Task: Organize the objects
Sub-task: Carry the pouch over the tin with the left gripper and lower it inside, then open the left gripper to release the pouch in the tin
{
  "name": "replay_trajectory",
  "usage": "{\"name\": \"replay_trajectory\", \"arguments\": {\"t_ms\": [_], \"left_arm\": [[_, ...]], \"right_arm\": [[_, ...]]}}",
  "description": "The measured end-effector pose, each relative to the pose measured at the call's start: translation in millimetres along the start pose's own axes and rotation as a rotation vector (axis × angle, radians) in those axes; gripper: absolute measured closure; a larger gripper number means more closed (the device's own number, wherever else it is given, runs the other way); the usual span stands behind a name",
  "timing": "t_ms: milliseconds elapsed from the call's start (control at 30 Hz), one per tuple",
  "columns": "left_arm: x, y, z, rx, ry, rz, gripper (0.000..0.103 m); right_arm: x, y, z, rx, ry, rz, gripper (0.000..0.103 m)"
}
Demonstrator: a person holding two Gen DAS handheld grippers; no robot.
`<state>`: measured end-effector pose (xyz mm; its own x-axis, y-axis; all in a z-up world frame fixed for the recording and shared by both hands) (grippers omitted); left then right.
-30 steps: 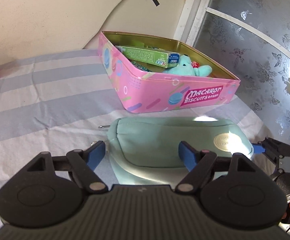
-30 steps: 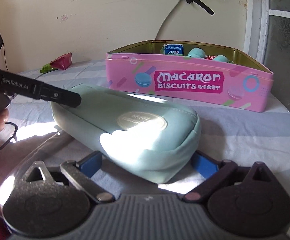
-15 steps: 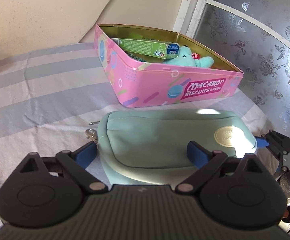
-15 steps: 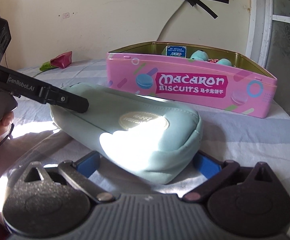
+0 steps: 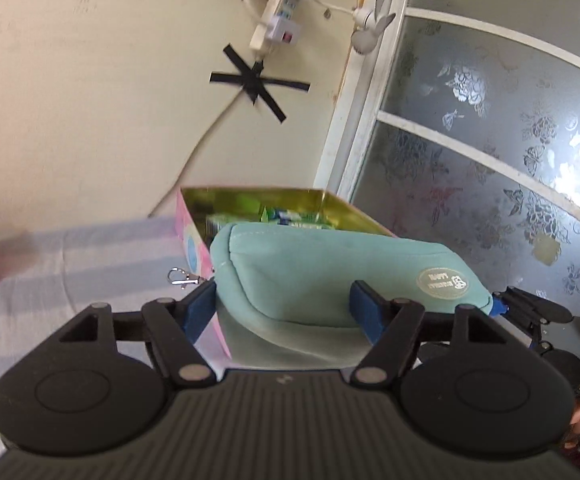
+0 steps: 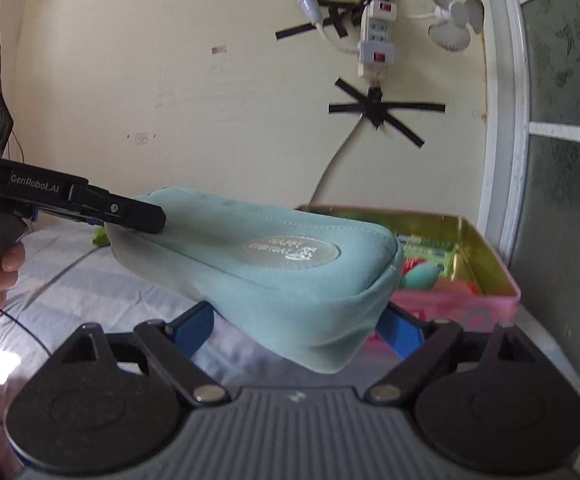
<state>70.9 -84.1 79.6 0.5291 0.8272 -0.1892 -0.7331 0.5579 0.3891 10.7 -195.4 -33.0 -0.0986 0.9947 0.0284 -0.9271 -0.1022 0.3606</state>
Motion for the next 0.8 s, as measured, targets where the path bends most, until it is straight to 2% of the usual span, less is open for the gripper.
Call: {"name": "replay_trajectory", "arguments": {"t_ms": [133, 267, 533, 633, 700, 800], "left_arm": [[7, -37, 39, -0.037, 0.007, 0.024, 0.029], [19, -87, 61, -0.023, 0.043, 0.053, 0.029], [47, -175, 60, 0.055, 0.076, 0.163, 0.029], [50, -202, 56, 0.126, 0.061, 0.184, 0.028], [46, -208, 51, 0.153, 0.044, 0.187, 0.028], [38, -195, 45, 0.135, 0.008, 0.167, 0.028]], "right_arm": [[-18, -26, 45, -0.057, 0.082, -0.062, 0.012], [-45, -72, 71, -0.026, 0.107, -0.086, 0.012], [-94, -175, 63, 0.168, 0.046, -0.098, 0.011], [-120, -207, 60, 0.237, 0.035, -0.178, 0.01], [-132, -214, 64, 0.231, 0.033, -0.252, 0.008], [-140, -202, 65, 0.19, -0.024, -0.243, 0.006]]}}
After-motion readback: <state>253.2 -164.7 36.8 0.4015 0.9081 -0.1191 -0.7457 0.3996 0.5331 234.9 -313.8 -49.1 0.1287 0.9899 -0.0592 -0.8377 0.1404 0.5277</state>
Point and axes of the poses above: each gripper's, at about its wrist camera, not at the fingertips, and y roughly against the way its jaws point, x to its left, z to its top, the point moved 9 cm from there along -y, roughly the way its jaws point, and after that the axes turned 1 degree about -y, right-handed, at the moved point
